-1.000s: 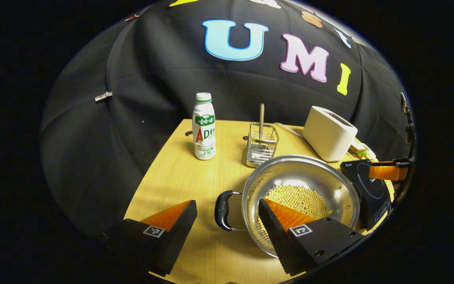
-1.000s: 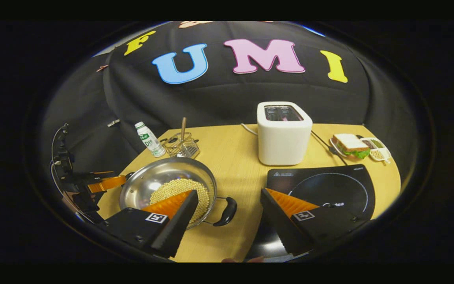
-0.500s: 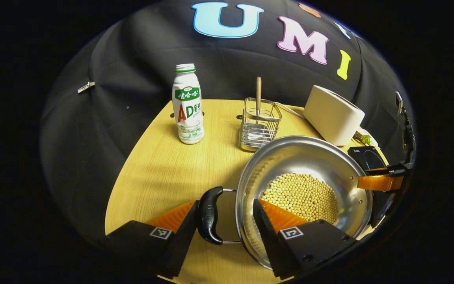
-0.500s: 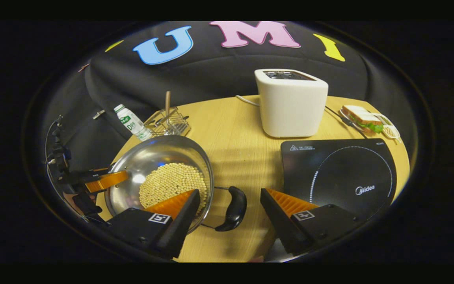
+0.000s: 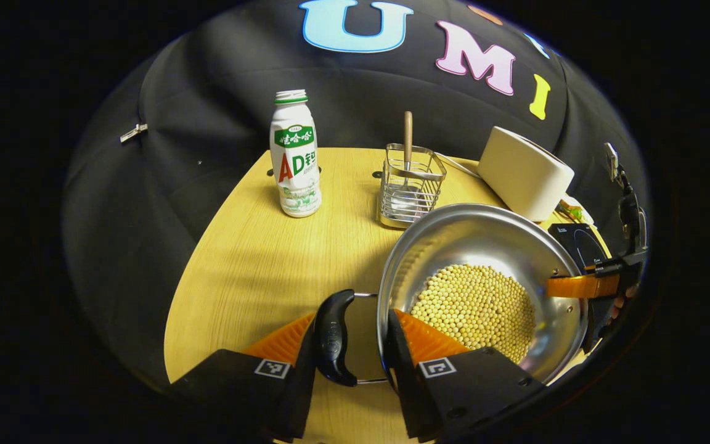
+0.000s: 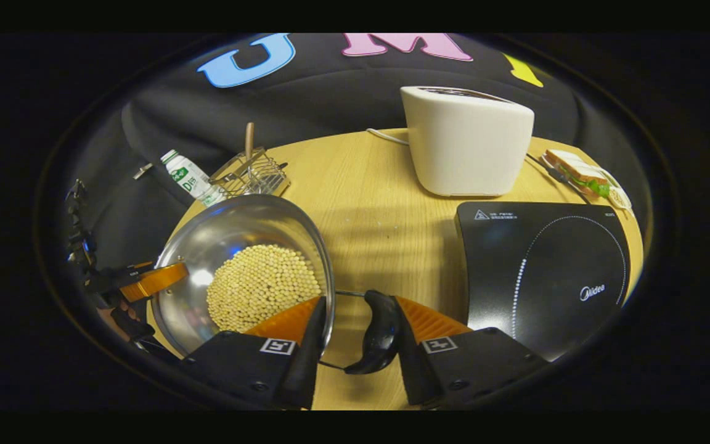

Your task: First push the handle of the pot to place it horizontally, then grasp the pot with both hands and set it on the induction cooktop.

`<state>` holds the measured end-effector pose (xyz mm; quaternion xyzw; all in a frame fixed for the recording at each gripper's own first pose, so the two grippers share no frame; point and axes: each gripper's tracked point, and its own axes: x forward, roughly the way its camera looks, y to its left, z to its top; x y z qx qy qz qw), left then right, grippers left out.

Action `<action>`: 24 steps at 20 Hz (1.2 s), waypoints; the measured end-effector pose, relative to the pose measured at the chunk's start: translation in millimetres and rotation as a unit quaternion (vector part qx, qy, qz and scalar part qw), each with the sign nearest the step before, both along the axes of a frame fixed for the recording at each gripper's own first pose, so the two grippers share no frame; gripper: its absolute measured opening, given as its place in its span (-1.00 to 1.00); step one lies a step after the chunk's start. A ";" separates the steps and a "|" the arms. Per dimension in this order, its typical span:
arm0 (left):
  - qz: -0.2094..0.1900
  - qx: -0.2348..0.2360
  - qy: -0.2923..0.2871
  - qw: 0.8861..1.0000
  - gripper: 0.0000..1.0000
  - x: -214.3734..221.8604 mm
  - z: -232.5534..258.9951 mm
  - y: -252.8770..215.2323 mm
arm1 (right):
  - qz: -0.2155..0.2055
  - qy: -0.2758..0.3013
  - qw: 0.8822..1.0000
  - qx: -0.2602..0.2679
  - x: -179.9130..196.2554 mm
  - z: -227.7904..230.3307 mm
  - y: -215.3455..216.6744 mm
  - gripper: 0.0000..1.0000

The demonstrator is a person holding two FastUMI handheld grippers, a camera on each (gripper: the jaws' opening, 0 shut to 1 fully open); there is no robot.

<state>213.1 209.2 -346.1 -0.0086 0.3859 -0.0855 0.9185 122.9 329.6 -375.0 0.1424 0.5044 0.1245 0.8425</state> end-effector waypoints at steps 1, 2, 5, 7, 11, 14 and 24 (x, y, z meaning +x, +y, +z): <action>0.001 0.002 0.002 1.000 0.19 -3.7 0.6 -0.2 | 0.005 -0.001 1.000 -0.006 -3.1 -4.2 2.4 0.12; 0.002 0.005 0.004 1.000 0.14 -7.4 2.4 -0.2 | 0.006 0.002 1.000 -0.011 -5.4 -2.1 -1.8 0.10; 0.010 0.007 0.000 1.000 0.10 -17.3 11.6 0.5 | 0.013 -0.002 1.000 -0.008 -10.2 6.5 -0.6 0.03; 0.017 0.008 -0.006 1.000 0.10 -21.4 23.3 1.2 | 0.016 -0.008 1.000 -0.007 -10.1 18.8 -4.1 0.04; 0.017 0.013 -0.019 1.000 0.10 -33.7 55.1 -8.9 | 0.017 -0.009 1.000 -0.005 -13.7 46.6 -20.8 0.03; 0.019 0.004 -0.021 1.000 0.09 -40.3 76.6 -25.8 | 0.016 -0.028 0.999 -0.008 -12.0 70.7 -41.2 0.02; 0.019 -0.004 -0.019 1.000 0.10 -57.3 127.7 -108.9 | 0.008 -0.042 0.999 -0.005 -14.6 109.2 -130.7 -0.06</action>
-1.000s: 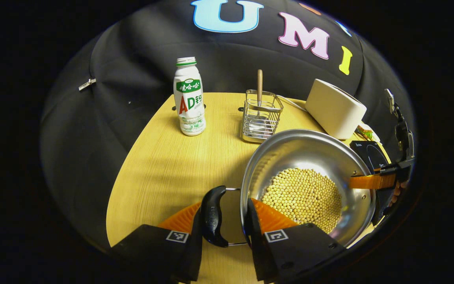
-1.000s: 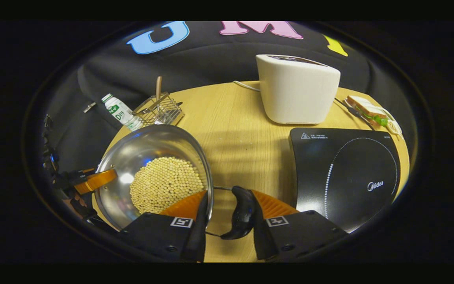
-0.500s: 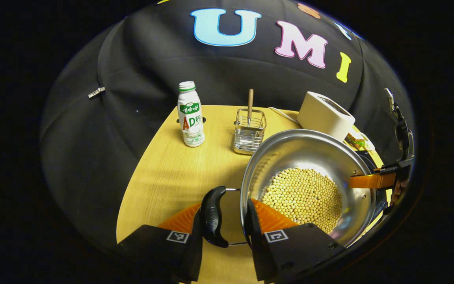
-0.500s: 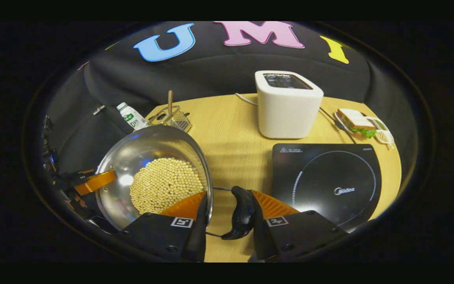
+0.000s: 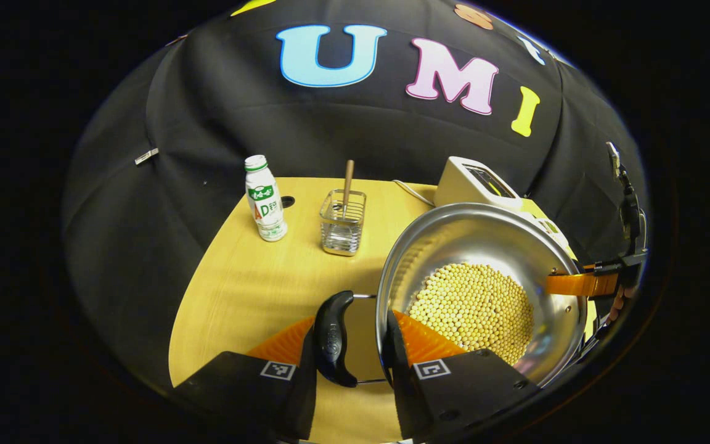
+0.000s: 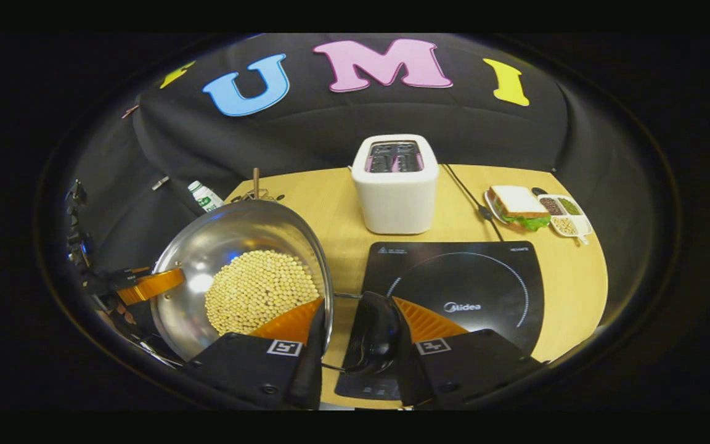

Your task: First push the handle of the pot to place it horizontally, then grasp the pot with both hands and set it on the induction cooktop.

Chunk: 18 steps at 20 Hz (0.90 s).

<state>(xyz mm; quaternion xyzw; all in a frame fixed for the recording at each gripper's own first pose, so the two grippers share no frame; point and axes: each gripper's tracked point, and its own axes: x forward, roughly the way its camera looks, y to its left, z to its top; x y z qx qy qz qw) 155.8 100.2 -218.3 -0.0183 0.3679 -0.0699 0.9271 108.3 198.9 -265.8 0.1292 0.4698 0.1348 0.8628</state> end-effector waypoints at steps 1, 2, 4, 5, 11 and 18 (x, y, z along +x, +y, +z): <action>0.000 0.001 -0.002 1.000 0.10 -1.7 3.0 -8.9 | 0.000 0.002 1.000 0.001 -0.8 0.8 -9.6 0.02; 0.001 0.001 -0.003 1.000 0.10 -3.4 6.5 -18.3 | -0.001 0.003 1.000 -0.001 -2.3 0.9 -18.5 0.02; 0.002 -0.003 -0.002 1.000 0.10 -6.4 8.2 -39.1 | -0.002 0.000 1.000 -0.002 -2.7 2.4 -39.3 0.02; 0.002 -0.006 -0.001 1.000 0.10 -7.9 9.6 -48.6 | -0.003 -0.001 1.000 -0.002 -2.8 2.8 -49.8 0.02; -0.014 -0.009 0.005 1.000 0.10 -11.7 8.9 -115.5 | -0.021 0.005 1.000 -0.003 -8.1 -8.3 -111.1 0.02; -0.034 -0.015 0.018 0.999 0.09 -1.2 -11.2 -188.9 | -0.038 0.025 0.999 -0.011 -6.4 -39.1 -180.1 0.02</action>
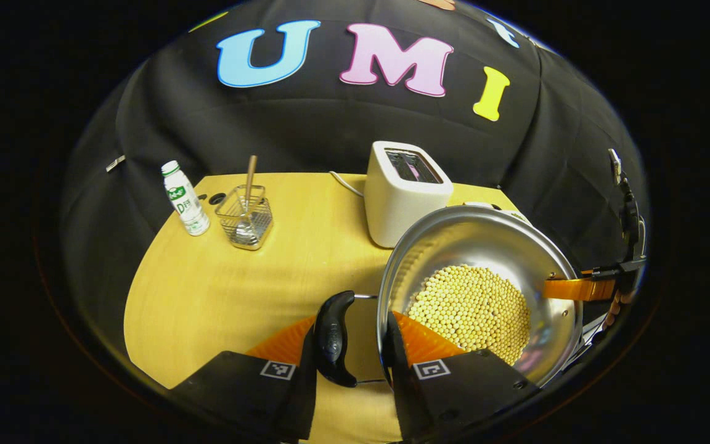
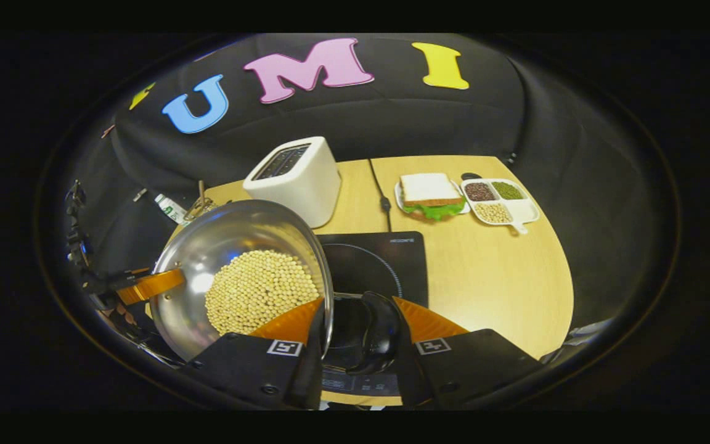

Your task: First push the handle of the pot to place it horizontally, then grasp the pot with both hands and set it on the induction cooktop.

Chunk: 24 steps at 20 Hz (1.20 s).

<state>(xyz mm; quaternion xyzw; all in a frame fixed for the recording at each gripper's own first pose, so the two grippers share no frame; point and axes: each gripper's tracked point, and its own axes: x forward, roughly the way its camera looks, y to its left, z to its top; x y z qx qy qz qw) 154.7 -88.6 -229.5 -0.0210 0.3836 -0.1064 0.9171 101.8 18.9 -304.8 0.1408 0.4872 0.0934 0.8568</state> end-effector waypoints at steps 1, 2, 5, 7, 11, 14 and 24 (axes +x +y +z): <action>-0.003 0.000 0.002 1.000 0.11 1.8 -4.0 -9.7 | -0.003 0.003 1.000 0.000 1.0 -4.9 -7.5 0.02; -0.004 -0.001 0.005 1.000 0.09 4.0 -7.2 -18.5 | -0.004 0.005 1.000 -0.001 2.2 -9.7 -15.5 0.02; -0.010 0.000 0.011 1.000 0.11 10.7 -18.1 -39.6 | -0.009 0.012 1.000 -0.001 6.2 -25.0 -32.9 0.02; -0.011 0.002 0.015 1.000 0.09 15.6 -25.7 -51.1 | -0.007 0.017 1.000 -0.002 9.7 -34.3 -40.3 0.02; -0.013 0.007 0.018 1.000 0.09 26.8 -35.2 -65.1 | -0.011 0.022 1.000 0.002 19.3 -51.4 -50.7 0.02; -0.014 0.011 0.021 1.000 0.09 33.1 -40.2 -68.9 | -0.012 0.024 1.000 0.008 22.7 -59.1 -51.6 0.02; -0.008 -0.001 0.022 1.000 0.09 44.7 -49.3 -68.3 | -0.012 0.017 1.000 0.012 30.0 -63.7 -51.4 0.02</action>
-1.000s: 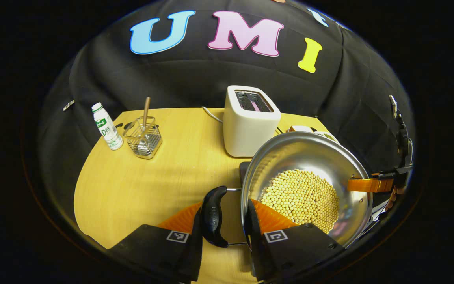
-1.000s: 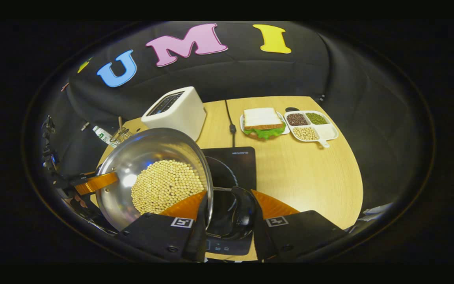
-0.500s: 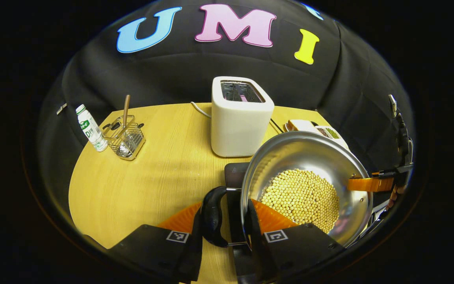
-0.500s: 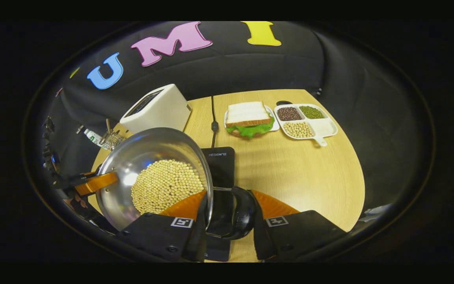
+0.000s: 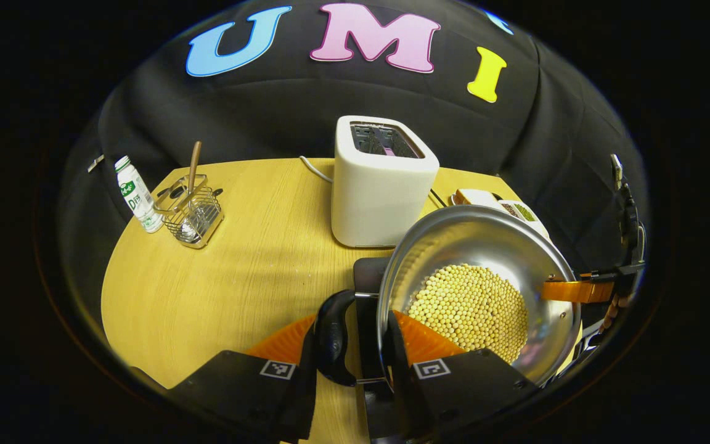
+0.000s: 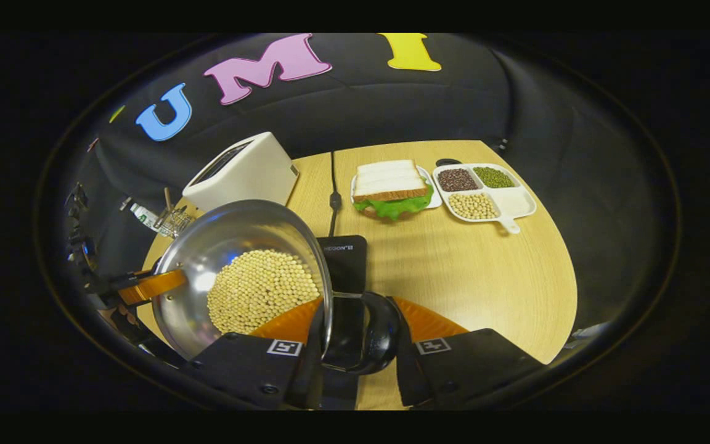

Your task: First push the handle of the pot to place it horizontally, then grasp the pot with both hands and set it on the induction cooktop.

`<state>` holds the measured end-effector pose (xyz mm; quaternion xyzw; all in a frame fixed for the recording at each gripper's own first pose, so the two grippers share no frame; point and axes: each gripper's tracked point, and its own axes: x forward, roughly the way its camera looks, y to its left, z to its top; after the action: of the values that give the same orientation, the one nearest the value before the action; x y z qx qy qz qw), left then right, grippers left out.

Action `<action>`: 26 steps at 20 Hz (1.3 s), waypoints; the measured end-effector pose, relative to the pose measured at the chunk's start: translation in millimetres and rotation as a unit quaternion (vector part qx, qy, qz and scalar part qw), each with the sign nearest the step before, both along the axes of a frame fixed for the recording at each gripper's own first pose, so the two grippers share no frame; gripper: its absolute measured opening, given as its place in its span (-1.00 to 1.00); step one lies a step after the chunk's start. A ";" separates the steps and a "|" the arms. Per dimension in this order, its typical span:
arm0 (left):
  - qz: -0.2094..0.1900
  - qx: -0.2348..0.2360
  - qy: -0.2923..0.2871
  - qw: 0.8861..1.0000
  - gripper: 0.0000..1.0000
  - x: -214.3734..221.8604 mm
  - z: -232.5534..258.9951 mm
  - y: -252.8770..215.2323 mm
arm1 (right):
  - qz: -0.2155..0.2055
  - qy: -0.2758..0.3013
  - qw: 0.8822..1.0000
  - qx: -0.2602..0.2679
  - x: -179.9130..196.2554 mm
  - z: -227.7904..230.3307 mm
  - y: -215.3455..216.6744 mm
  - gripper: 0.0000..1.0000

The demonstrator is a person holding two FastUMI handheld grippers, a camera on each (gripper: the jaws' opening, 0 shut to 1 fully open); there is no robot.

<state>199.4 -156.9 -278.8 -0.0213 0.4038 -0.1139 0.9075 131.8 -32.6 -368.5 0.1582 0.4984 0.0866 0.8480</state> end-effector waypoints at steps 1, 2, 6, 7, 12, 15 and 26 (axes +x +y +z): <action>-0.001 0.001 -0.001 1.000 0.08 0.0 -0.2 -0.2 | -0.001 0.000 1.000 0.000 0.9 0.7 -0.7 0.02; 0.000 0.000 -0.001 1.000 0.07 0.0 -0.5 -0.2 | -0.001 0.001 1.000 0.000 0.4 1.0 -0.7 0.02; 0.002 0.000 -0.001 1.000 0.10 -0.6 -0.9 -0.1 | -0.002 0.001 1.000 0.002 1.8 1.8 0.7 0.02; 0.002 0.000 0.000 1.000 0.10 -1.2 -1.4 -0.9 | -0.003 0.001 1.000 0.002 2.0 2.1 1.0 0.02; 0.004 0.001 0.001 1.000 0.12 -1.6 -1.8 0.7 | -0.006 0.003 1.000 0.004 1.2 2.9 1.1 0.03; 0.008 -0.001 0.002 1.000 0.17 -1.7 -1.9 0.3 | -0.009 0.003 1.000 0.008 2.9 4.4 1.0 0.07; 0.008 0.022 -0.019 1.000 0.91 -4.0 6.9 3.8 | -0.038 -0.012 0.999 0.015 8.7 17.7 2.4 0.98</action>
<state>195.4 -153.1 -271.9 -0.0022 0.3884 -0.0977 0.9163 140.5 -30.1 -350.8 0.1885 0.4809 0.0637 0.8539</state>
